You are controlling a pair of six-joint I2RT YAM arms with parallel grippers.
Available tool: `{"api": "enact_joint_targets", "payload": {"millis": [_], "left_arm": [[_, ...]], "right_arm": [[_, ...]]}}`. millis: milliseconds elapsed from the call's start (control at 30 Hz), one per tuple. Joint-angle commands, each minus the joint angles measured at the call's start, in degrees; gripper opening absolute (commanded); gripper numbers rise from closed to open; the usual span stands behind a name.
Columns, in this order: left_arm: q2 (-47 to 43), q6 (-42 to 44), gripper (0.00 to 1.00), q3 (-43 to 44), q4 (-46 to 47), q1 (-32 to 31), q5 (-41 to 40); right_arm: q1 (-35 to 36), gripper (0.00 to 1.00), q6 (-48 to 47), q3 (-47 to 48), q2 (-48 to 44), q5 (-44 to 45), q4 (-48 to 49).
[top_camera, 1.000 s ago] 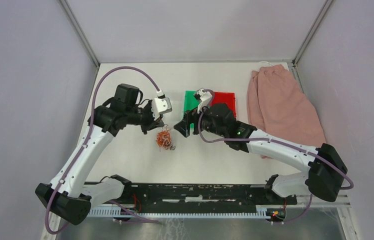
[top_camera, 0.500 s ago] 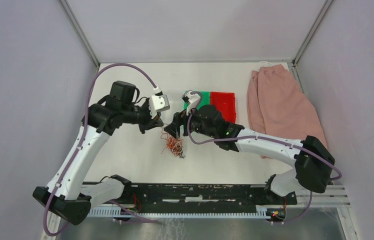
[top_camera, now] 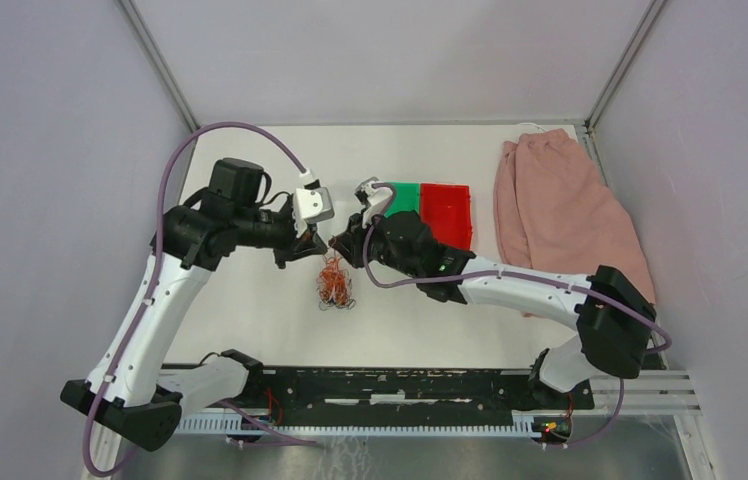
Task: Untangle the cables
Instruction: Untie the cable.
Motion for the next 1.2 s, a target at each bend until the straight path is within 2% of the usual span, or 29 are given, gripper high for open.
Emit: {"api": "enact_joint_targets", "payload": {"millis": [0,100,200,233,300,567,767,833,967,1167], "left_arm": [[-2.74,1.70,0.03,-1.61,1.11,-0.20,-0.53],[-5.70,-0.37,0.19,-5.60,6.96,-0.21,-4.82],[-8.68,-5.00,0.76,-9.63,12.10,-0.23,-5.88],[-9.58,-6.84,0.87,-10.86,13.71,-0.27,-5.51],[-11.18,-10.21,0.94,-13.23,16.73,-0.22,-4.43],[-12.96,-13.75,0.96,-18.20,20.74,-0.23,7.13],[-12.86,-14.04,0.95,-21.37,23.65,-0.25,8.48],[-14.09,-14.42,0.92,-22.11,26.29,-0.20,6.71],[-16.87,-16.22,0.78,-23.75,31.93,-0.23,1.16],[-20.15,-13.92,0.40,-24.20,30.14,-0.21,-0.06]], "right_arm": [[0.17,0.07,-0.21,2.12,-5.71,2.39,0.04],[0.33,0.01,-0.73,1.81,-8.04,4.53,-4.79],[1.00,0.00,-1.72,3.47,-9.04,8.31,-12.28],[1.34,0.00,-2.04,3.92,-9.14,9.32,-13.84],[2.45,0.00,-2.84,4.86,-9.11,10.99,-15.96],[6.98,0.00,-5.00,11.84,-6.62,18.05,-23.28],[10.13,0.00,-2.42,17.41,-3.80,25.39,-28.10],[11.29,0.00,-2.28,18.49,-2.96,26.55,-28.48],[12.69,0.00,-2.57,19.38,-2.12,27.84,-28.59],[12.82,0.00,-1.95,17.35,-3.19,28.60,-28.05]]}}
